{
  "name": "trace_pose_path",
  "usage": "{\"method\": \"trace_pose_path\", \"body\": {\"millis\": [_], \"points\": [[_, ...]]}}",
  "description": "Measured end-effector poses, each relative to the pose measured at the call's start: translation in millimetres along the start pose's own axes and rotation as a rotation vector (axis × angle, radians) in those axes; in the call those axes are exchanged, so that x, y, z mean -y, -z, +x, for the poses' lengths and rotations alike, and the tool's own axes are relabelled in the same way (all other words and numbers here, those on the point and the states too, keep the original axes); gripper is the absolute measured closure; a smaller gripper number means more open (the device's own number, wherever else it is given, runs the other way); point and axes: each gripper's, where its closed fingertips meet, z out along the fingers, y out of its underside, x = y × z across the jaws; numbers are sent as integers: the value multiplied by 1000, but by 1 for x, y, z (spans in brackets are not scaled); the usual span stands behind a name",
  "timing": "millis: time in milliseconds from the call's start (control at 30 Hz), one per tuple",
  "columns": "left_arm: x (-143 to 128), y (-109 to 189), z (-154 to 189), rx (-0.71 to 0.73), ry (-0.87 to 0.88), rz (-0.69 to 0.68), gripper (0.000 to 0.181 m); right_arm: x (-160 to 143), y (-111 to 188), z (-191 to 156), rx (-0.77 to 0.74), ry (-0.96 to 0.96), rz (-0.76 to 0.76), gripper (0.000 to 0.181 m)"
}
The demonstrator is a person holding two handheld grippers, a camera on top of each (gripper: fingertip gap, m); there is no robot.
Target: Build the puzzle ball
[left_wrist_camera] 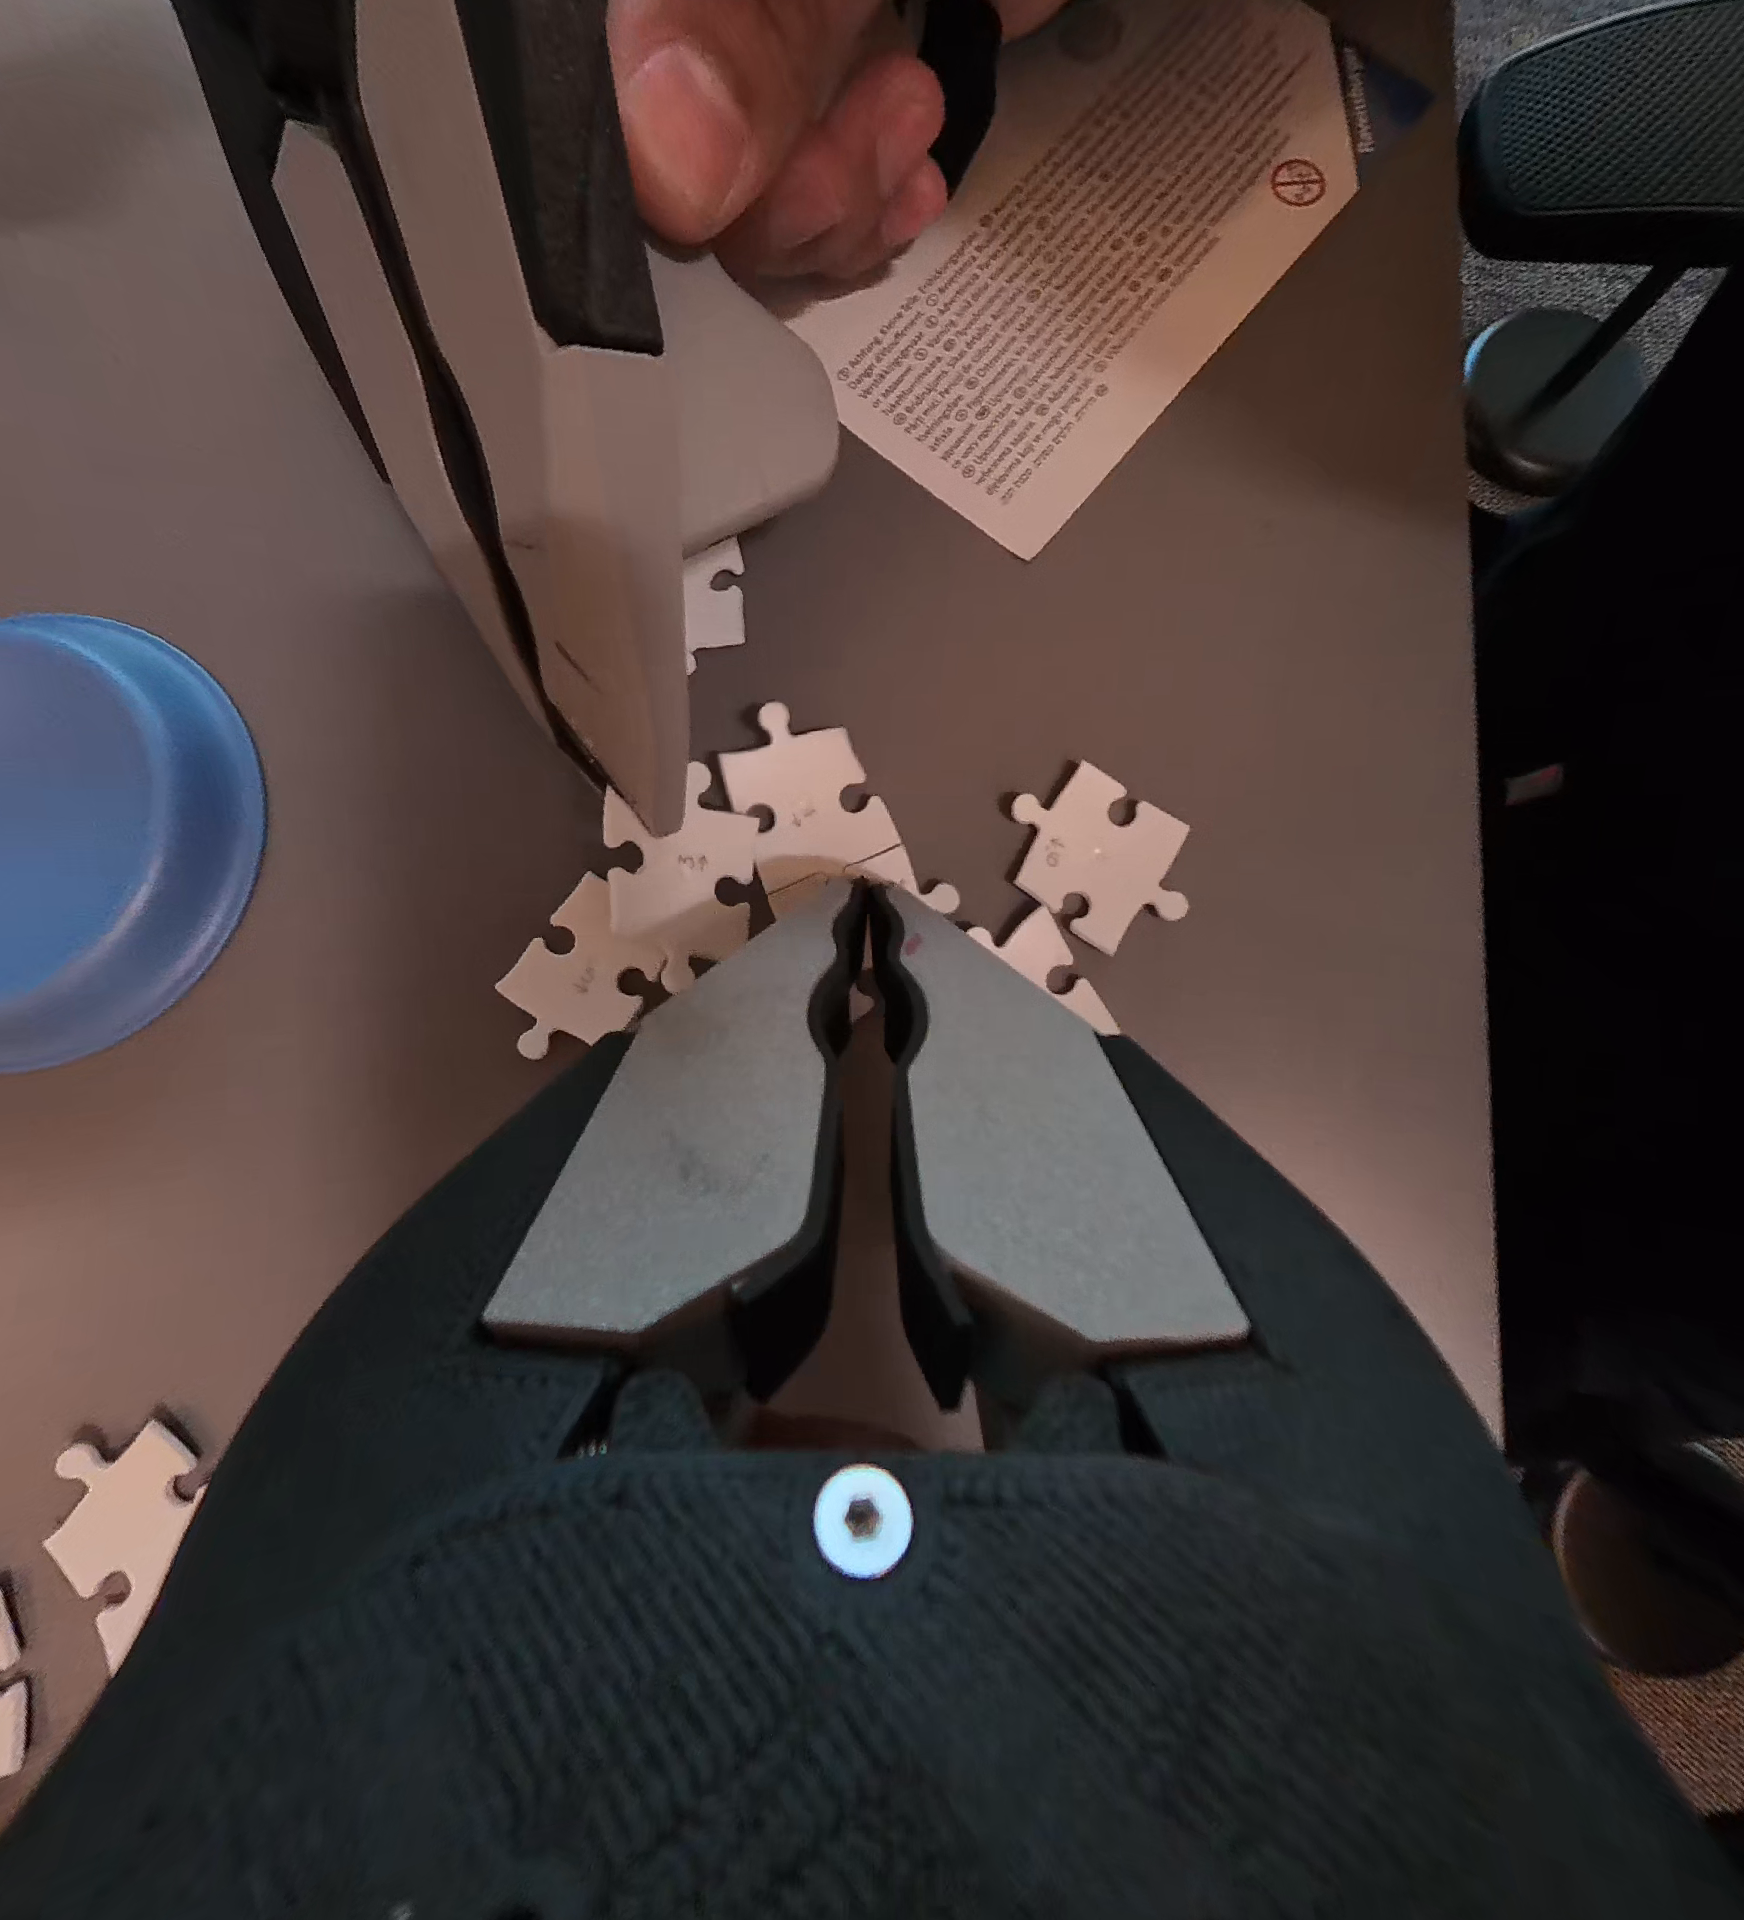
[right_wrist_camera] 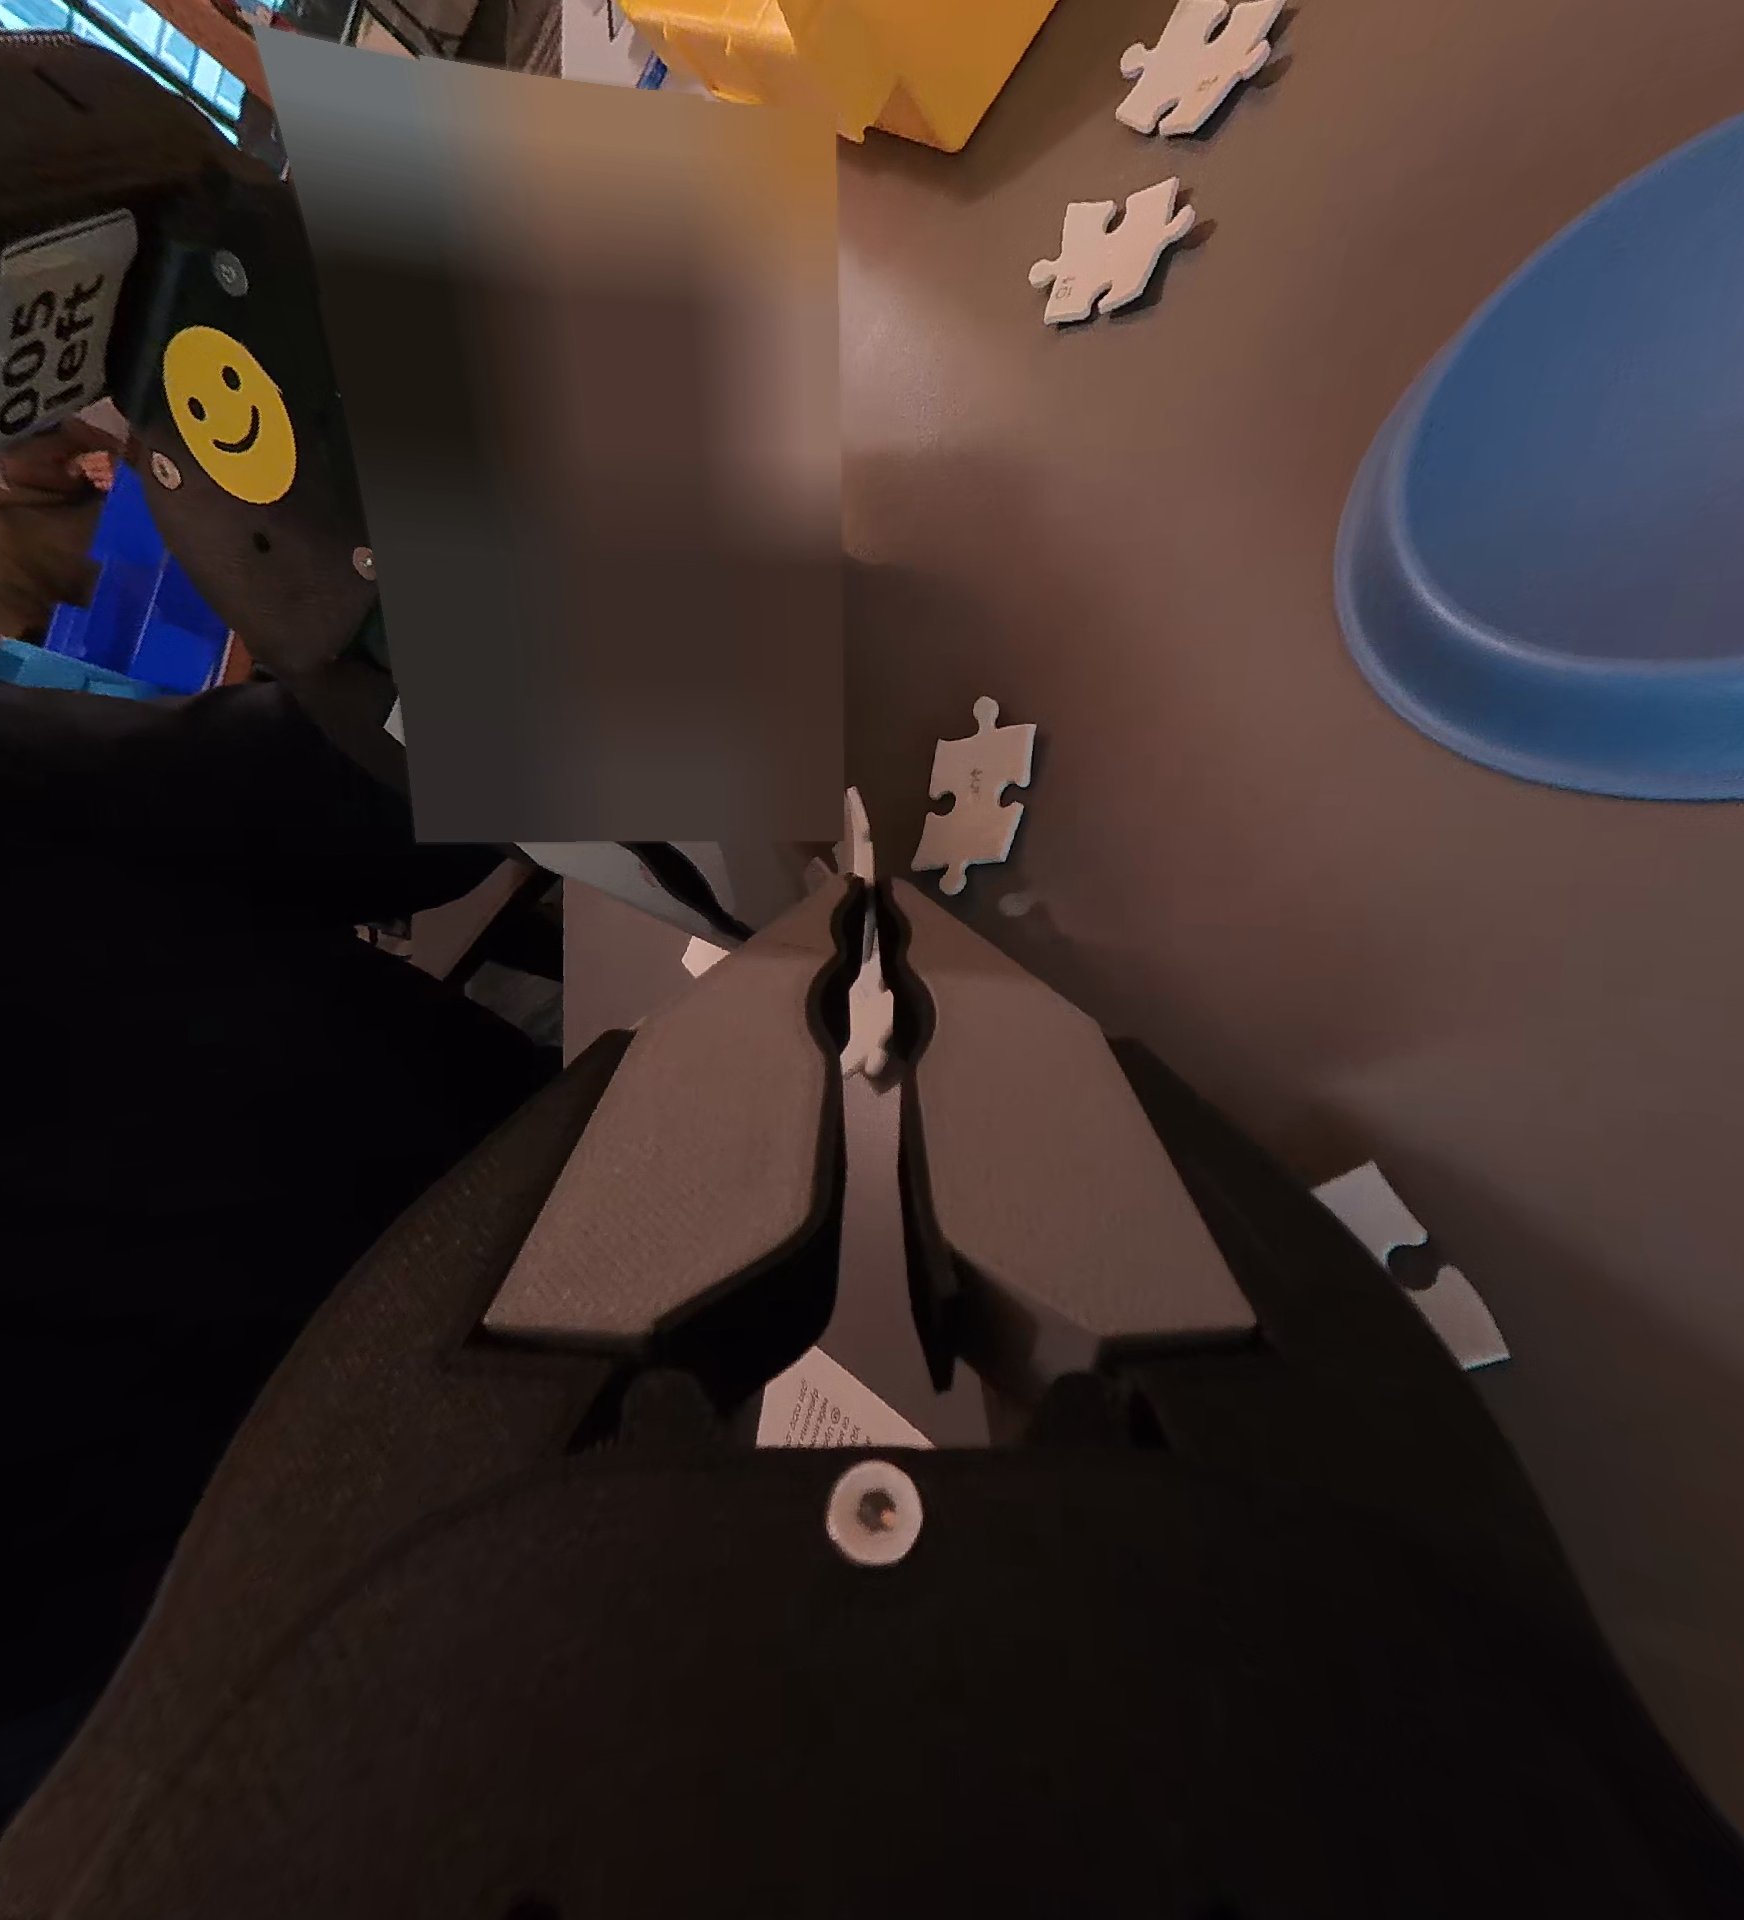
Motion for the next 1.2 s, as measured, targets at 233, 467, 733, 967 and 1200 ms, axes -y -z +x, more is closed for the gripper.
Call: {"method": "trace_pose_path", "body": {"millis": [233,467,733,967,1200], "points": [[-2,1,-7,65,-58,-12,181,0,-1,2,-3,-3,-6,181],[-2,1,-7,101,-191,-1,181,1,-2,0,11,11,-19,181],[-1,1,-3,87,-334,64,181,6,1,2,9,19,-6,181],[-1,2,-1,27,-456,153,181,5,-5,2,10,30,-31,181],[-7,8,-8,80,-439,120,181,-3,-3,5,-6,22,-61,181]]}}
